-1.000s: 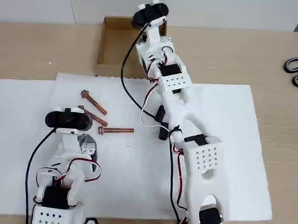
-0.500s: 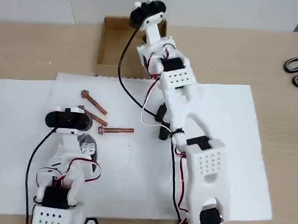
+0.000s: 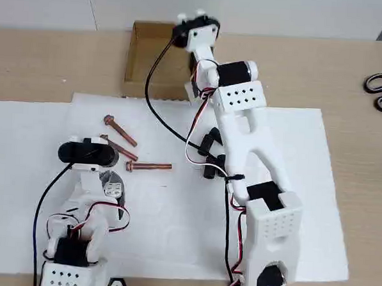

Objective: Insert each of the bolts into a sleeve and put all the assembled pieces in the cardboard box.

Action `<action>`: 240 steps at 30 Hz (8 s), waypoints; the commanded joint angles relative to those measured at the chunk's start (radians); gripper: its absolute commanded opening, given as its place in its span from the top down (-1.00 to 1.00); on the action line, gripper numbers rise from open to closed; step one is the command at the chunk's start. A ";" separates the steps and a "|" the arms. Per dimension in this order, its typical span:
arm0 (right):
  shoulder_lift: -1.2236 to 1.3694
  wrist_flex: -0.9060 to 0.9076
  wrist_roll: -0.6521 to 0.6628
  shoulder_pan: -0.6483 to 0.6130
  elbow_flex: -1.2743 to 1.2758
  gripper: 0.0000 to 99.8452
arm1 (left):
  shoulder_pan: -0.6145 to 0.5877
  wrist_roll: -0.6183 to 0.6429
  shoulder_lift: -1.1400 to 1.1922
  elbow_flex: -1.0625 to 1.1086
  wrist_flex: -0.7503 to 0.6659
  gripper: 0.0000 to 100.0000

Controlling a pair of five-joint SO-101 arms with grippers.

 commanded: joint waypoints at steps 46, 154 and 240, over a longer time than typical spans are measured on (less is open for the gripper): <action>0.269 0.090 0.430 0.068 -0.054 0.72 | -0.006 -0.003 -0.008 0.002 -0.012 0.99; -0.903 0.176 -0.077 0.760 1.177 0.99 | -0.282 0.839 1.646 -1.285 0.235 0.79; -2.278 -0.094 -0.078 -0.343 1.792 0.99 | 0.443 0.624 0.503 -1.038 0.175 0.99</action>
